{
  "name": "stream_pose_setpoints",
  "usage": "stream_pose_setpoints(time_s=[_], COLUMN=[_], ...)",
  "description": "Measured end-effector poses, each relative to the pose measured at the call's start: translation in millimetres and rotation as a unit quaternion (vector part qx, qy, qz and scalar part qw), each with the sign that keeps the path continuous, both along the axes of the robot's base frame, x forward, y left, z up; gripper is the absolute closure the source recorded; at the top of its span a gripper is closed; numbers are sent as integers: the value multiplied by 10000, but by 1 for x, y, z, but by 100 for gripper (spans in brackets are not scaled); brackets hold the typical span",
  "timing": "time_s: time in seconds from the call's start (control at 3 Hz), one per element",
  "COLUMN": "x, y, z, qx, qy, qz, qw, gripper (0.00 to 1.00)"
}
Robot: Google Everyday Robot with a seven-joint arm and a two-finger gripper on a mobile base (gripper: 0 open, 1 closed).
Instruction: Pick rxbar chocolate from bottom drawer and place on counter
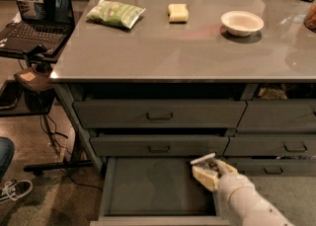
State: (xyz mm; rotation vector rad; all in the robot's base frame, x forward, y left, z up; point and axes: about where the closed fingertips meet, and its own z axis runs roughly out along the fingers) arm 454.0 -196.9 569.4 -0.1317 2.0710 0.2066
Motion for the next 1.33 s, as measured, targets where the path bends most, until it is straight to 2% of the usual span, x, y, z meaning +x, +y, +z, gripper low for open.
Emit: stream_pose_setpoints(time_s=[0.33, 0.67, 1.0, 1.33], x=[30, 55, 78, 83], y=[-30, -49, -49, -55], z=[118, 269, 356, 384], qx=[26, -283, -452, -470], qy=[-702, -1248, -1337, -1339], qz=[-113, -129, -91, -85], qw=[9975, 9917, 9900, 9898], gripper=[100, 100, 100, 100])
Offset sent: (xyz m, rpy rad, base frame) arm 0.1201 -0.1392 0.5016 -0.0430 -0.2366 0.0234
